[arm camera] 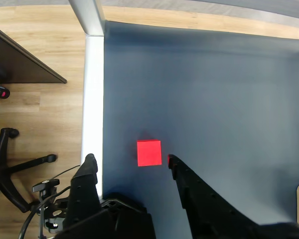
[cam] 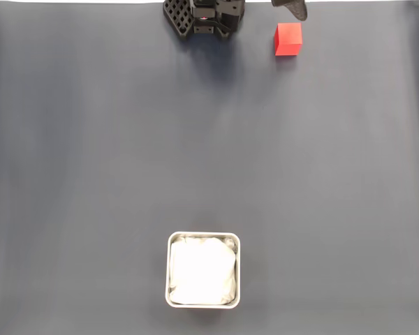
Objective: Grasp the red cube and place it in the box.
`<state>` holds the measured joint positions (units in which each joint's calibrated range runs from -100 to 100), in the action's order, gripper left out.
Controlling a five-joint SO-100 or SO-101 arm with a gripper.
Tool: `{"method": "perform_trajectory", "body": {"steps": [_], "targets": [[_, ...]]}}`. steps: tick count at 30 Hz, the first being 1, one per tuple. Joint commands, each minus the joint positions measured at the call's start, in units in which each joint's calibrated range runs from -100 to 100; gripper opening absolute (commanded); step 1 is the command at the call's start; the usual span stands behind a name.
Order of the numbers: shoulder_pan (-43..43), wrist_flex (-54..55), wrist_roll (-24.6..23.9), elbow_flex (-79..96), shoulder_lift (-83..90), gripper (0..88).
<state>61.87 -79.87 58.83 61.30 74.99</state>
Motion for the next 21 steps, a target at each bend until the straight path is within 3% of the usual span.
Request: {"method": "perform_trajectory", "body": {"steps": [1,21], "targets": [[-0.7,2.6,0.5,0.7,-0.8,34.2],[-2.7,7.7,2.1,8.0,-0.9,39.0]]}}
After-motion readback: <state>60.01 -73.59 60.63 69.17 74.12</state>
